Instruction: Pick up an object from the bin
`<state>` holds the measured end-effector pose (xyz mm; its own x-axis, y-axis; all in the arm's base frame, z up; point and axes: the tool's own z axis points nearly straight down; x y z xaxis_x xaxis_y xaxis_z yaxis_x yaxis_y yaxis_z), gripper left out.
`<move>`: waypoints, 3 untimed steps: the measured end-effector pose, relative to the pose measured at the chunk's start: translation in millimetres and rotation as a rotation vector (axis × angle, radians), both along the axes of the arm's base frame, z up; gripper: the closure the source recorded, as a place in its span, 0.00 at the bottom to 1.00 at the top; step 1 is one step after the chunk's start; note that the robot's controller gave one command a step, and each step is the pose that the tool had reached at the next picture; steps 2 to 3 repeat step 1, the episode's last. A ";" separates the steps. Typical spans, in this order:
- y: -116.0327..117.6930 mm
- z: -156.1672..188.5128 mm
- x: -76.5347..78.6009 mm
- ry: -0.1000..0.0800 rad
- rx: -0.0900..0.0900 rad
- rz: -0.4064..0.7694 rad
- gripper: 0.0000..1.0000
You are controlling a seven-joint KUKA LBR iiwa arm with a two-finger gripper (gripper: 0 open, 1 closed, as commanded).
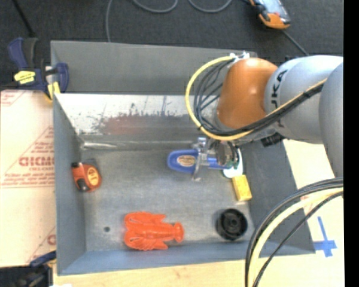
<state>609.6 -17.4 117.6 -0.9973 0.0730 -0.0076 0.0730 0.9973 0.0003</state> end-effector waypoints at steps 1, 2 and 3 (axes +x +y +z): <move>0.0 6.3 -0.7 0.004 0.000 0.000 1.00; 0.0 6.3 -0.7 0.004 0.000 0.000 1.00; 0.0 6.3 -0.7 0.004 0.000 0.000 1.00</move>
Offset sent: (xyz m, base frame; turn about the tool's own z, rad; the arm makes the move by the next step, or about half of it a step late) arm 0.0000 0.0001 0.0120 0.0000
